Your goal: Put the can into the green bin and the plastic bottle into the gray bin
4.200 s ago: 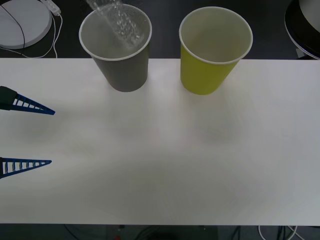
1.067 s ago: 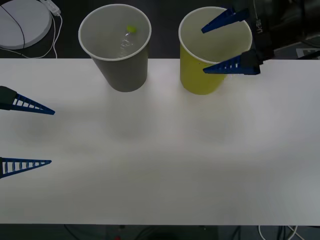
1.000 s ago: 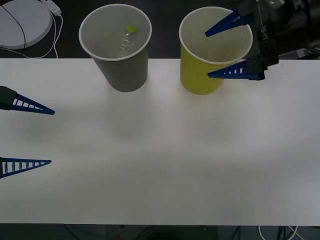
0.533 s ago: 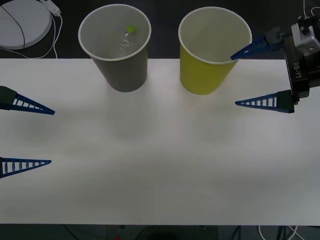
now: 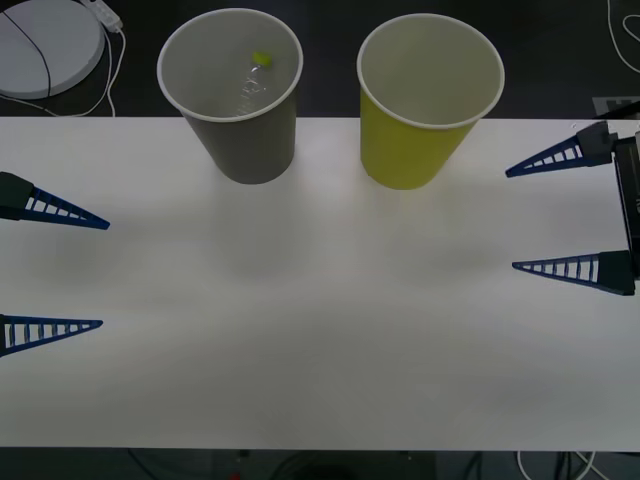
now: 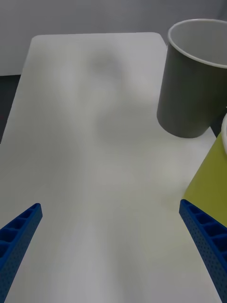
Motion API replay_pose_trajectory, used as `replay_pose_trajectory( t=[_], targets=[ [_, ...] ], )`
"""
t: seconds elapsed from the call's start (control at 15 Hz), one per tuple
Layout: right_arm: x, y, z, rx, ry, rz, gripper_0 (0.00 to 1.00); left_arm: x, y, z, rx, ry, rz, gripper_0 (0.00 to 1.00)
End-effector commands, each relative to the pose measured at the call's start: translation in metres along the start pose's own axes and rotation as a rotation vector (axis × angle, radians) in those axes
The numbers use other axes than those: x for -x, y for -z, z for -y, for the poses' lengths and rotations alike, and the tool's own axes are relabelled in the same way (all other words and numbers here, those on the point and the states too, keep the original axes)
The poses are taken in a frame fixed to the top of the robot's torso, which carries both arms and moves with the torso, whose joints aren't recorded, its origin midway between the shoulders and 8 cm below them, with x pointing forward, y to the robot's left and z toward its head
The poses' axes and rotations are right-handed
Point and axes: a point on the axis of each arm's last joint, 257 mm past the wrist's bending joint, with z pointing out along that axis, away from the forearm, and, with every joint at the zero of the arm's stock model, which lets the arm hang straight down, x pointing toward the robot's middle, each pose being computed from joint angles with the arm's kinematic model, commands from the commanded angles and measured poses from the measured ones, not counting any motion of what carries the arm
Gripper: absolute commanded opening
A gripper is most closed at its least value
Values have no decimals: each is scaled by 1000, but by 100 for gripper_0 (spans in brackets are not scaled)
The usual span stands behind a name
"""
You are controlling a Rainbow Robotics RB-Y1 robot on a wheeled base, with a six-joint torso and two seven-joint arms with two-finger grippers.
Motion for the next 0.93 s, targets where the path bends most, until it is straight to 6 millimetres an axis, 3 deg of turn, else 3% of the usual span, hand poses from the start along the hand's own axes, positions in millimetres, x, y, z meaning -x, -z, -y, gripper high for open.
replay_pose_trajectory(
  t=[0.07,0.93],
  targets=[
    [-11,9,-8,-16,-21,-16,100,0,0,0,0,0,0,100],
    [-21,19,-17,-29,-70,-21,100,0,0,0,0,0,0,100]
  ],
)
